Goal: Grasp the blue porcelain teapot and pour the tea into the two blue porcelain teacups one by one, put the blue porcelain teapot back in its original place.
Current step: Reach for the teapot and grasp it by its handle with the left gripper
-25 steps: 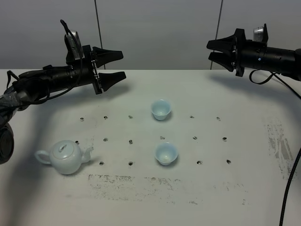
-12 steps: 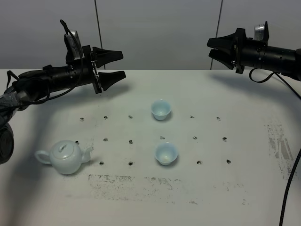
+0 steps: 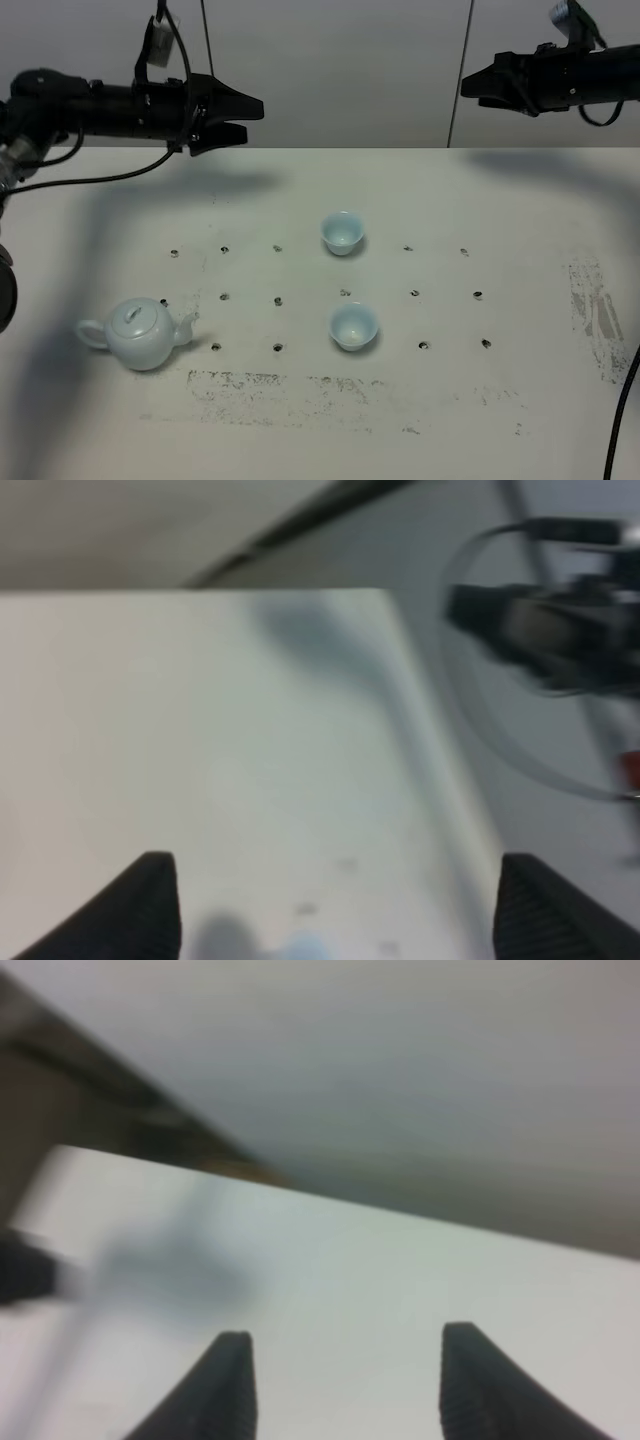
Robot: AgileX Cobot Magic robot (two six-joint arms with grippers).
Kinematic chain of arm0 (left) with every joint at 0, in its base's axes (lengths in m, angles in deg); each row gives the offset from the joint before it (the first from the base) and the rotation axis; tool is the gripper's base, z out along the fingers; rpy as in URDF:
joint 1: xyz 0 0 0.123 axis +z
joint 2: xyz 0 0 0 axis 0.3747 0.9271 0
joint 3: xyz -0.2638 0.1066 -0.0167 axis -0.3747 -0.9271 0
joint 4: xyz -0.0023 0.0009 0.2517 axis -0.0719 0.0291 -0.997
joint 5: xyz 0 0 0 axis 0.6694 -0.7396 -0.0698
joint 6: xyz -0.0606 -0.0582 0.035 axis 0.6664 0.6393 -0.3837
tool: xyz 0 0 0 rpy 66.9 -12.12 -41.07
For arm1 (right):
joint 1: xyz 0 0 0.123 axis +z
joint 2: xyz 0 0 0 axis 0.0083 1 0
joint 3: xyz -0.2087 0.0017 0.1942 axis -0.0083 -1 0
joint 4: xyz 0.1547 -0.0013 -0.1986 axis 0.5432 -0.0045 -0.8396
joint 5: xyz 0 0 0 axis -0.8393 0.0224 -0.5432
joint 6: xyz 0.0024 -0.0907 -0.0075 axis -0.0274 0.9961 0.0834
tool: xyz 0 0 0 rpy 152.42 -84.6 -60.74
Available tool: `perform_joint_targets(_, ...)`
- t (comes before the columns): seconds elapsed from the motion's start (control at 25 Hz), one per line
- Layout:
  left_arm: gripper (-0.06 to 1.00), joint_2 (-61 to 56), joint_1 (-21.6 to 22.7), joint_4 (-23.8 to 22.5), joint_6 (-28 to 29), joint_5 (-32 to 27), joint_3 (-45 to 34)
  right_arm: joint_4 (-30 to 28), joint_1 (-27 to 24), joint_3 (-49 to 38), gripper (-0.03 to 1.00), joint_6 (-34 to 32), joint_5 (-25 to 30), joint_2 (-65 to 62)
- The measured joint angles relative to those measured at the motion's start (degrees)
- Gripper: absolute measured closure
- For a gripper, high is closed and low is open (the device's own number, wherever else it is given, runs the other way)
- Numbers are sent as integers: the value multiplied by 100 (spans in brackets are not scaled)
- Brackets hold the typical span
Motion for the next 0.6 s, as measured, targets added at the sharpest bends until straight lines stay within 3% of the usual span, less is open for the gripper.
perform_joint_targets(0.08,25,-323,-19,-959,244,174,31,-833,0,366,54,-400,105,0)
perform_joint_targets(0.24,25,-827,-69,-2659,694,243,31,-1935,0,637,54,-697,213,0)
perform_joint_targets(0.48,25,-1138,-72,-3521,813,262,-219,-3206,137,540,54,-828,262,-28)
perform_joint_targets(0.6,25,-1311,-72,-3974,813,298,-535,-3559,186,-226,54,-904,279,-376)
